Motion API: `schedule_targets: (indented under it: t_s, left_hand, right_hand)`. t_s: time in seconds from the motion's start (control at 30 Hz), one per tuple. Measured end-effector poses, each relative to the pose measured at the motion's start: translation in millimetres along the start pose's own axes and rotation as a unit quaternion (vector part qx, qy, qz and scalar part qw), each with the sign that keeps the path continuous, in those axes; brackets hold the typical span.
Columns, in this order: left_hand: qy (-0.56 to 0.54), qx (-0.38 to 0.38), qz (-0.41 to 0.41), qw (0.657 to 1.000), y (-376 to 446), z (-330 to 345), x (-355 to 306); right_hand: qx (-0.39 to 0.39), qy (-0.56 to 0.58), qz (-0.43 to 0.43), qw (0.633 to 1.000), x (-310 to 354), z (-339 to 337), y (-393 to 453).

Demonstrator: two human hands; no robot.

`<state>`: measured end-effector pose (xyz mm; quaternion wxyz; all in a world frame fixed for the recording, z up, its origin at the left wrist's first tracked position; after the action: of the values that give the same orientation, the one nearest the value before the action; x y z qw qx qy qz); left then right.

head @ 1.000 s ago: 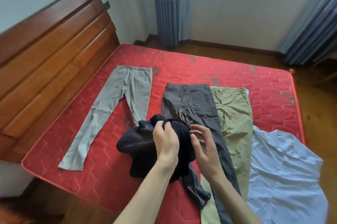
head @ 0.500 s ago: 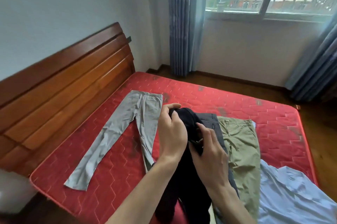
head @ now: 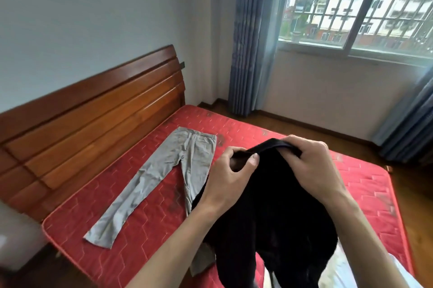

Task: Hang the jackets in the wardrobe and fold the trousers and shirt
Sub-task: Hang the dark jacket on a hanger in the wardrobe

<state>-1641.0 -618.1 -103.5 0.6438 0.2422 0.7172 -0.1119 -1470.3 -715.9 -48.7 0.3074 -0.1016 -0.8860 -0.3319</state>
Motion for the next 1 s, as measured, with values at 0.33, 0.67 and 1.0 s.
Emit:
schedule_targets:
  t_s: [0.33,0.67,1.0]
  left_hand:
    - [0.214,0.141,-0.027,0.966,-6,-25,82]
    - [-0.037,0.13,-0.079,0.988,-8,-31,77]
    - [0.377,0.198,0.334,0.841,-5,-59,41]
  right_hand:
    - [0.297,0.155,0.167,0.927,0,-28,33]
    - [0.381,0.163,0.316,0.853,-72,-66,25]
    - [0.374,0.231,0.324,0.837,-124,-65,1]
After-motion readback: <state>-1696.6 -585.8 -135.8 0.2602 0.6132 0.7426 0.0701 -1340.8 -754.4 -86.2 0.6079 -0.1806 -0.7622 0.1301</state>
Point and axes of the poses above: each hand's wrist, its own y-axis towards the middle knuckle, its own z-axis out of the palm, x = y × z, the point moved 1 cm from there along y, towards the middle knuckle, and after that the axes turned 4 degrees about -x, right-handed, at the moved point
